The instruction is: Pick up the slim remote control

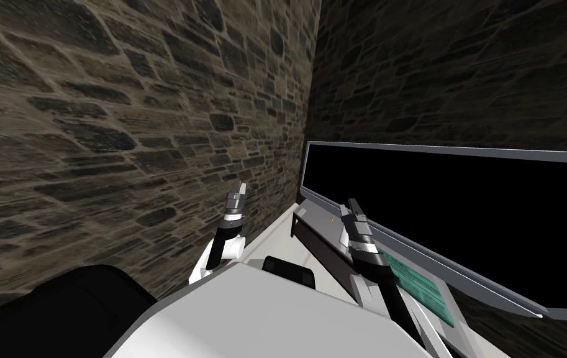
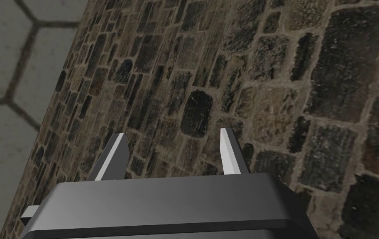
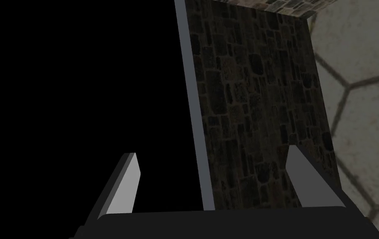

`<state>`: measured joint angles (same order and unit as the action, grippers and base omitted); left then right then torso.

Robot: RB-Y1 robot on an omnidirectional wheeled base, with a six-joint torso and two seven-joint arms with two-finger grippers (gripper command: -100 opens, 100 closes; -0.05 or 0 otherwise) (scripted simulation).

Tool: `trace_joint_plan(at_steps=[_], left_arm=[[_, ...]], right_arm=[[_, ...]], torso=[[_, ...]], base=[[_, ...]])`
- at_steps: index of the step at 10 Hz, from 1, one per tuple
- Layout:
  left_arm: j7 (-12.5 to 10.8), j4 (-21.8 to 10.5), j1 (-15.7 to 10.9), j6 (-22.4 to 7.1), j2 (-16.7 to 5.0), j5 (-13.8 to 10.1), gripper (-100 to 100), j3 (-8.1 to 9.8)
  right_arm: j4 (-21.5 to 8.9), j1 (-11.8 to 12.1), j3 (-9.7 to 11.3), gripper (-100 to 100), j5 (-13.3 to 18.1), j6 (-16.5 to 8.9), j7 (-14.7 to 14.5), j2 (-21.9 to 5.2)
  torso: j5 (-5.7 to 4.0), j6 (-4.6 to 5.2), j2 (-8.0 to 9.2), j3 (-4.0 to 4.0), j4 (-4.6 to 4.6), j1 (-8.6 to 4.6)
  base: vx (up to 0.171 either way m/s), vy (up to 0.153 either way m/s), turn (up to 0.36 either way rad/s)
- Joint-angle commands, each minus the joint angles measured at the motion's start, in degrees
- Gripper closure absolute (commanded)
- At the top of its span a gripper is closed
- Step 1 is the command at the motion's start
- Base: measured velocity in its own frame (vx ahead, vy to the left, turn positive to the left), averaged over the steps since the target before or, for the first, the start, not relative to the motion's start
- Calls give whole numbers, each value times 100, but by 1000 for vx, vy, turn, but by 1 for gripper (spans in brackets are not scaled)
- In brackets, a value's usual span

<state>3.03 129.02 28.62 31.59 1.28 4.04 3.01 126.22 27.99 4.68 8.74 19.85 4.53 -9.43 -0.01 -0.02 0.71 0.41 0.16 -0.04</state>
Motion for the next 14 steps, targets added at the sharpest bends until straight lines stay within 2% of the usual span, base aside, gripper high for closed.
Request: trace_joint_plan(at_steps=[1, 3, 4, 6, 7, 9, 10, 11, 12, 13, 14], left_arm=[[0, 0, 0, 0, 0, 0, 0, 0], [0, 0, 0, 0, 0, 0, 0, 0], [0, 0, 0, 0, 0, 0, 0, 0], [0, 0, 1, 0, -1, 0, 0, 1], [0, 0, 0, 0, -1, 0, 0, 0], [0, 0, 1, 0, -1, 0, 0, 1], [0, 0, 0, 0, -1, 0, 0, 0], [0, 0, 2, 0, -1, 0, 0, 1], [0, 0, 1, 0, -1, 0, 0, 1], [0, 0, 2, 0, -1, 0, 0, 1], [0, 0, 1, 0, -1, 0, 0, 1]], right_arm=[[-100, -49, 142, -100, 217, -47, -35, -284], [-249, -143, 325, -100, 519, -122, -68, -628], [-249, -143, 325, -100, 519, -122, -68, -705], [-448, -257, 543, -100, 867, -200, -120, -1092], [-448, -257, 543, -100, 867, -200, -120, -1166], [-704, -391, 794, -100, 1253, -275, -193, -1552], [-704, -391, 794, -100, 1256, -275, -193, -1655], [-853, -463, 933, -100, 1463, -310, -239, -1868], [-853, -463, 933, -100, 1463, -310, -239, -1905], [-1018, -537, 1082, -100, 1678, -342, -291, -2126], [-1018, -537, 1082, -100, 1678, -342, -291, -2155]], torso=[[0, 0, 0, 0, 0, 0], [0, 0, 3, 2, 1, -2], [-1, 1, 14, 8, 3, -6], [-3, 1, -11, -6, -2, -16], [-3, -1, -7, -4, -1, -16], [-4, 2, -16, -8, -3, -18], [-3, 0, -9, -4, -1, -15], [-4, 5, -21, -10, -3, -17], [-4, 2, -26, -14, -5, -20], [-4, 5, -34, -18, -6, -20], [-4, 2, -31, -17, -6, -18]], base=[[-186, -4, 168], [-212, -7, 208], [-170, -22, 84], [-157, -27, 251], [-149, -19, 81], [-161, -16, 227], [-128, -13, 130], [-113, -18, 197], [-99, -17, 110], [-117, -6, 209], [-92, -10, 103]])
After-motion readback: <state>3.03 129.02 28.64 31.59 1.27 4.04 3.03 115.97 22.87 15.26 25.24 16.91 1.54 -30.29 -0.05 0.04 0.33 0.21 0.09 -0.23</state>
